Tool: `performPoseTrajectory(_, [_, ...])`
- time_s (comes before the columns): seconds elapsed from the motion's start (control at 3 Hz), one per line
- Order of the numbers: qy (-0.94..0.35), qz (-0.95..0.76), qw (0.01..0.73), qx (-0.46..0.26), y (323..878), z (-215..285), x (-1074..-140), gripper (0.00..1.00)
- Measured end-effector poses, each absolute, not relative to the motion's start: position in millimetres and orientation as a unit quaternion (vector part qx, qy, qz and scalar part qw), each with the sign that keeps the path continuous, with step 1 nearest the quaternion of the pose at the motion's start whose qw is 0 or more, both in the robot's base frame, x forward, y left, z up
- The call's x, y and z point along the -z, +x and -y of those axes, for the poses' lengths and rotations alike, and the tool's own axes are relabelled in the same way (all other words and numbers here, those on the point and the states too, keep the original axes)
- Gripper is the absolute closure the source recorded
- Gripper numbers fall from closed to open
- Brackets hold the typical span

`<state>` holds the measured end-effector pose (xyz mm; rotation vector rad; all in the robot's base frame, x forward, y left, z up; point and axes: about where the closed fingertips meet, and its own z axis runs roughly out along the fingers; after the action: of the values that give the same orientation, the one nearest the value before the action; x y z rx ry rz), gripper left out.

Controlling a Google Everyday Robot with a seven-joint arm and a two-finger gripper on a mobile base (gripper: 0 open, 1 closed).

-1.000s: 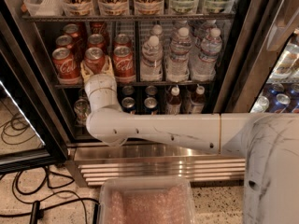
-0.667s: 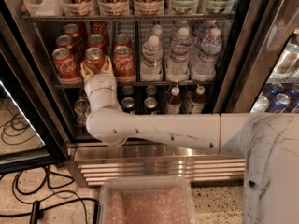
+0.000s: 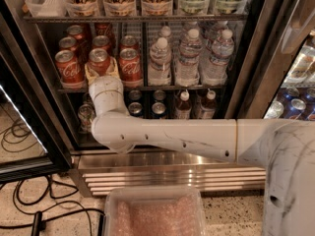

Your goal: Pick coke can from middle shelf of fridge

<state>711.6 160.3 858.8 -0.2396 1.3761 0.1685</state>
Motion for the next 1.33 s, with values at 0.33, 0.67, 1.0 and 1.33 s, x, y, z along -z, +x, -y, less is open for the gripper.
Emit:
performPoseTrajectory(0.33, [-0.104,-0.63,0.764,-0.092,706.7,-156.6,-873.2,1.0])
performPoseTrajectory(0.67, [-0.109,-0.635,0.758,-0.106,702.0,-155.0,-883.5,1.0])
performPoseTrajectory(1.0, [-0.122,-0.646,0.742,-0.132,690.6,-157.4,-891.9,1.0])
performPoseTrajectory(1.33, [-0.146,-0.662,0.718,-0.154,670.4,-160.3,-890.0,1.0])
